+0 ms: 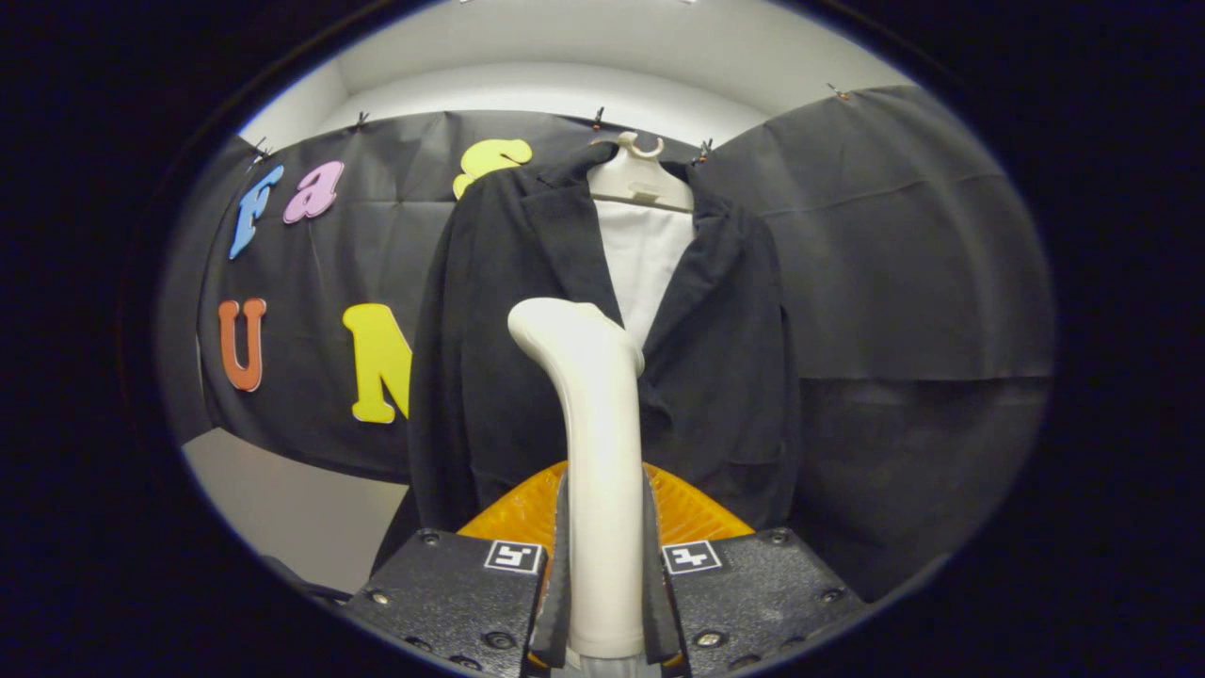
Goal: Iron the clothes twice with a garment steamer, once on the left side and once on the right side.
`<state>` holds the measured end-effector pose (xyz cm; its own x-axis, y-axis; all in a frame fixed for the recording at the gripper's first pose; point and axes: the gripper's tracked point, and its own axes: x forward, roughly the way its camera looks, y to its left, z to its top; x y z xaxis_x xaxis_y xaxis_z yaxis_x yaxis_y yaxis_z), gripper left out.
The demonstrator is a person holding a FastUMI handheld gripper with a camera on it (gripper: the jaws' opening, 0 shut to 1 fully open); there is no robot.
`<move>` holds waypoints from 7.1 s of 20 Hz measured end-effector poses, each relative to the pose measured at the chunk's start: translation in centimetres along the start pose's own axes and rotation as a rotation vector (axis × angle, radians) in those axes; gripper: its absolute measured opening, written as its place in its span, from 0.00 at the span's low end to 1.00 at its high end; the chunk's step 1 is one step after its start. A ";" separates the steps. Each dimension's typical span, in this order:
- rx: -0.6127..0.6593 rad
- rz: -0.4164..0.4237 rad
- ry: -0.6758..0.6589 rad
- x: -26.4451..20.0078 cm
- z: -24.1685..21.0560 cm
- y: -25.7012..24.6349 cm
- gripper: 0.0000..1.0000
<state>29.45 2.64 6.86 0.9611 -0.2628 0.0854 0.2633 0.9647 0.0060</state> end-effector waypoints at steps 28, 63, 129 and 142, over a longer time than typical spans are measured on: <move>-0.116 -0.064 0.300 -2.3 -17.8 -0.3 0.33; 0.107 -0.289 0.016 -10.7 -0.2 -9.7 0.33; -0.249 -0.285 -0.021 6.4 1.7 -14.9 0.33; -0.245 -0.302 0.129 4.6 -5.7 -15.6 0.33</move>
<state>30.25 -13.76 1.45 0.8359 -0.5488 -0.0099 0.5325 0.8152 -0.2276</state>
